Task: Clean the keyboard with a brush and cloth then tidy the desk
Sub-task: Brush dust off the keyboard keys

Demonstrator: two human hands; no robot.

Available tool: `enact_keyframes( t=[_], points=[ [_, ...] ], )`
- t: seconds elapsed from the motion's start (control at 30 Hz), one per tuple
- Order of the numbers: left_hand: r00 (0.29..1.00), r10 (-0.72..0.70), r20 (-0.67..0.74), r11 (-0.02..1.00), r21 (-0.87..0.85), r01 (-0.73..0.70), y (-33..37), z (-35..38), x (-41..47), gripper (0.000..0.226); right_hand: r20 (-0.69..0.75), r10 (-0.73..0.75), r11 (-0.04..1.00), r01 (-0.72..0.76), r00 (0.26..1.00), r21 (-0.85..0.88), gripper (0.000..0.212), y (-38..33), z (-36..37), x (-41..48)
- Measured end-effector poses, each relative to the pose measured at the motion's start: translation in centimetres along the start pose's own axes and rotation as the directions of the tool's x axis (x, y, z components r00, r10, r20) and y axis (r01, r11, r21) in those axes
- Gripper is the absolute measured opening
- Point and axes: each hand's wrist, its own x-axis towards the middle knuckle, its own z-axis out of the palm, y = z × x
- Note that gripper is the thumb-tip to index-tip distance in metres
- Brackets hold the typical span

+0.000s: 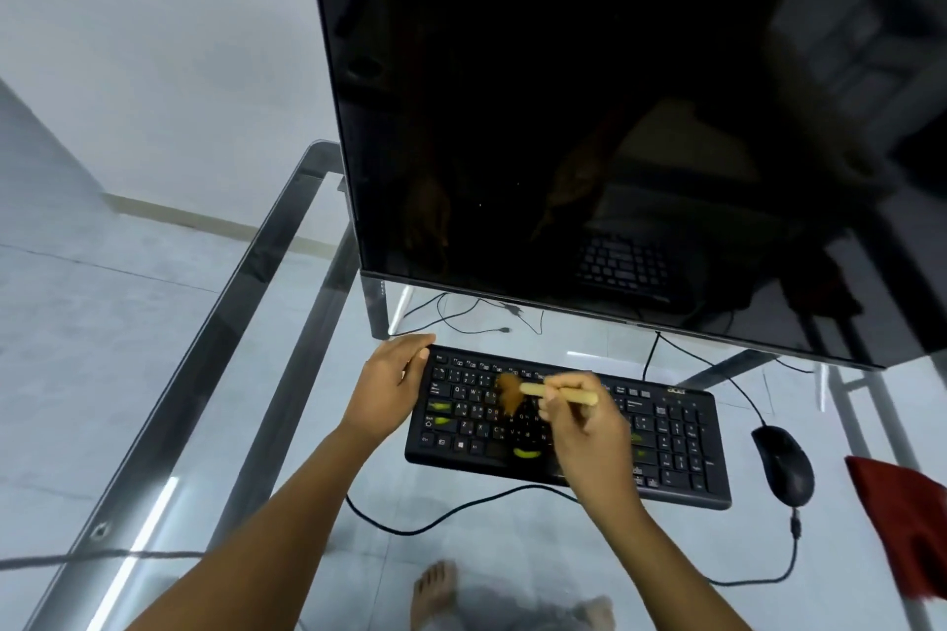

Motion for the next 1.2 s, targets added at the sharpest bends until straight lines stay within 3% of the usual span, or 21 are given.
enact_keyframes(
  t=[0.07,0.13,0.17,0.23,0.27,0.3,0.4,0.43,0.47,0.53,0.57,0.6,0.67,0.7,0.77,0.83,0.9,0.97,1.03,1.1,1.2],
  points=[
    [0.998,-0.061,0.001,0.997,-0.052,0.061,0.0,-0.1,0.5,0.027,0.216,0.181,0.951,-0.227,0.960,0.212,0.005,-0.6,0.3,0.0],
    [0.996,-0.087,0.008,0.994,-0.069,0.087,-0.1,-0.3,0.6,0.026,0.414,0.209,0.942,-0.297,0.886,0.160,0.003,-0.7,0.8,-0.6],
    [0.996,-0.087,0.014,0.994,-0.066,0.088,-0.2,-0.3,0.7,0.025,0.371,0.199,0.959,-0.257,0.907,0.114,0.002,-0.3,1.0,-0.6],
    [0.998,-0.066,0.022,0.996,-0.057,0.068,-0.3,-0.3,0.6,0.024,0.092,0.127,0.991,-0.129,0.988,0.018,0.007,0.0,1.1,-0.4],
    [0.998,-0.055,0.020,0.997,-0.054,0.056,-0.4,-0.3,0.6,0.024,0.000,0.102,0.994,-0.101,0.995,0.047,0.008,-0.1,1.0,-0.5],
    [0.999,-0.047,0.013,0.998,-0.049,0.047,-0.5,-0.3,0.6,0.024,0.011,0.093,0.990,-0.094,0.996,0.110,0.007,-0.2,1.2,-0.7],
    [0.999,-0.034,-0.006,0.999,-0.032,0.034,-0.8,-0.2,0.6,0.025,0.418,0.105,0.986,-0.149,0.902,0.074,0.005,-1.1,2.2,-1.8],
    [0.999,-0.033,-0.009,0.999,-0.030,0.033,-0.9,-0.1,0.6,0.025,0.456,0.104,0.992,-0.127,0.884,0.021,0.005,-0.6,2.3,-1.8],
    [0.999,-0.034,-0.009,0.999,-0.026,0.034,-0.9,0.0,0.6,0.025,0.405,0.106,0.994,-0.111,0.908,-0.011,0.006,-0.2,2.3,-1.5],
    [0.999,-0.036,-0.011,0.999,-0.025,0.036,-0.8,0.1,0.6,0.025,0.085,0.123,0.992,-0.125,0.989,0.029,0.006,0.2,1.9,-0.5],
    [0.999,-0.032,-0.014,0.999,-0.026,0.031,-0.6,0.2,0.6,0.025,-0.041,0.146,0.984,-0.141,0.988,0.112,0.006,0.5,1.6,-0.1],
    [0.999,-0.028,-0.020,0.999,-0.025,0.028,-0.5,0.2,0.6,0.025,-0.054,0.182,0.968,-0.169,0.982,0.186,0.008,0.4,1.5,0.1],
    [0.999,-0.020,-0.033,1.000,-0.013,0.020,-0.5,0.1,0.5,0.025,0.166,0.213,0.941,-0.248,0.963,0.231,0.008,0.0,1.8,0.2],
    [0.999,-0.015,-0.037,1.000,-0.007,0.015,-0.5,0.0,0.5,0.025,0.238,0.194,0.961,-0.234,0.952,0.151,0.006,0.1,1.9,0.1],
    [0.999,-0.012,-0.035,1.000,-0.002,0.012,-0.6,0.1,0.4,0.025,0.106,0.113,0.992,-0.118,0.988,0.043,0.005,0.2,1.7,0.9],
    [0.999,-0.010,-0.038,1.000,-0.006,0.009,-0.6,0.3,0.4,0.025,-0.098,0.092,0.991,-0.081,0.991,0.110,0.003,-0.1,1.1,2.0],
    [0.999,-0.011,-0.044,1.000,0.004,0.011,-0.5,0.3,0.3,0.026,0.023,0.121,0.978,-0.123,0.992,0.171,0.004,-0.9,1.4,2.7],
    [0.999,0.000,-0.051,1.000,0.022,0.001,-0.6,0.2,0.4,0.026,0.151,0.095,0.994,-0.103,0.984,0.048,0.008,-1.1,1.9,2.8],
    [0.999,0.001,-0.049,1.000,0.024,0.000,-0.6,0.3,0.4,0.026,-0.007,0.016,1.000,-0.016,1.000,-0.024,0.016,-1.4,2.2,3.5],
    [0.999,-0.006,-0.053,1.000,0.020,0.007,-0.5,0.3,0.4,0.026,-0.073,0.079,0.990,-0.070,0.994,0.123,0.007,-2.1,2.7,4.0],
    [0.998,0.001,-0.056,0.999,0.034,0.001,-0.4,0.4,0.3,0.026,0.097,0.236,0.930,-0.254,0.967,0.266,0.004,-2.4,4.5,4.0]
  ],
)
